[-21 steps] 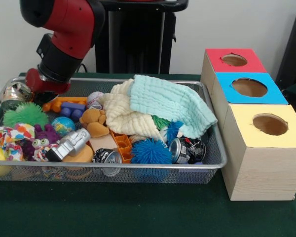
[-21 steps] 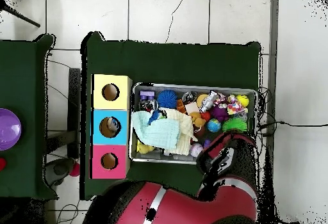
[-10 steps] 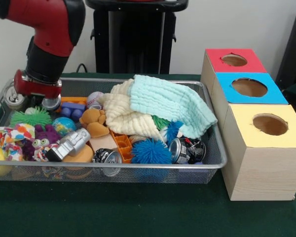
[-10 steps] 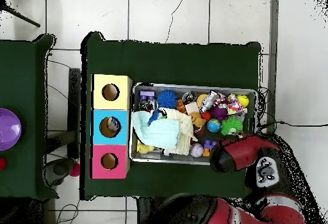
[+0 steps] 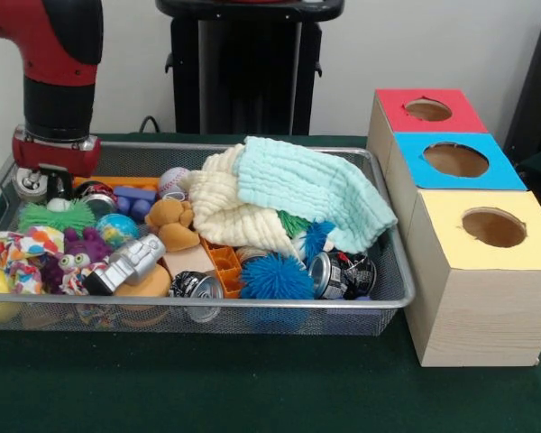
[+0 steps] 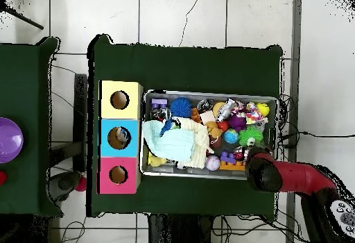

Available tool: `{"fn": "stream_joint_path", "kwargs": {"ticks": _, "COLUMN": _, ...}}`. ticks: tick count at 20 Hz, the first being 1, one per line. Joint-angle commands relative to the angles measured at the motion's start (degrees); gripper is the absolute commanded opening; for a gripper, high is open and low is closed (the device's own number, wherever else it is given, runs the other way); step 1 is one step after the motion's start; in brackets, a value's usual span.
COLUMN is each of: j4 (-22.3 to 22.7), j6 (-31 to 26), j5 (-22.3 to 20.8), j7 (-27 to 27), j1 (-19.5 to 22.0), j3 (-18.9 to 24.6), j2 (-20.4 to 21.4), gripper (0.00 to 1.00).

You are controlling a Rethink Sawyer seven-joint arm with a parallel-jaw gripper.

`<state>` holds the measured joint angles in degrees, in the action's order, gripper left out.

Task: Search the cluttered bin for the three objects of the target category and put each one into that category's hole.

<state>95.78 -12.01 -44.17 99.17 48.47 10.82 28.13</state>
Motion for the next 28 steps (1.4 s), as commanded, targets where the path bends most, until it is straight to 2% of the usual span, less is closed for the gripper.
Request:
{"fn": "stream_joint_path", "kwargs": {"ticks": 1, "j4": 8.5, "j6": -4.6, "j5": 4.3, "j7": -3.2, "j1": 0.7, "j3": 15.6, "j2": -0.8, "gripper": 0.00}}
{"fn": "stream_joint_path", "kwargs": {"ticks": 3, "j4": 8.6, "j6": -5.2, "j5": 4.8, "j7": -2.8, "j1": 1.1, "j3": 16.0, "j2": -0.9, "gripper": 0.00}}
{"fn": "stream_joint_path", "kwargs": {"ticks": 4, "j4": 8.6, "j6": -5.6, "j5": 5.1, "j7": -2.7, "j1": 1.2, "j3": 16.1, "j2": -1.0, "gripper": 1.00}}
{"fn": "stream_joint_path", "kwargs": {"ticks": 7, "j4": 8.4, "j6": -8.1, "j5": 4.3, "j7": -5.7, "j1": 1.3, "j3": 16.9, "j2": -0.9, "gripper": 1.00}}
{"fn": "stream_joint_path", "kwargs": {"ticks": 14, "j4": 8.0, "j6": -9.3, "j5": 4.0, "j7": -6.1, "j1": 2.9, "j3": 18.6, "j2": -2.8, "gripper": 1.00}}
{"fn": "stream_joint_path", "kwargs": {"ticks": 22, "j4": 5.7, "j6": -13.9, "j5": -1.4, "j7": -12.4, "j1": 0.7, "j3": 17.1, "j2": -2.2, "gripper": 1.00}}
{"fn": "stream_joint_path", "kwargs": {"ticks": 24, "j4": 5.0, "j6": -16.2, "j5": -2.5, "j7": -14.5, "j1": -0.5, "j3": 16.4, "j2": -1.3, "gripper": 1.00}}
{"fn": "stream_joint_path", "kwargs": {"ticks": 28, "j4": 4.7, "j6": -22.5, "j5": -1.9, "j7": -18.1, "j1": -1.2, "j3": 16.7, "j2": -0.1, "gripper": 1.00}}
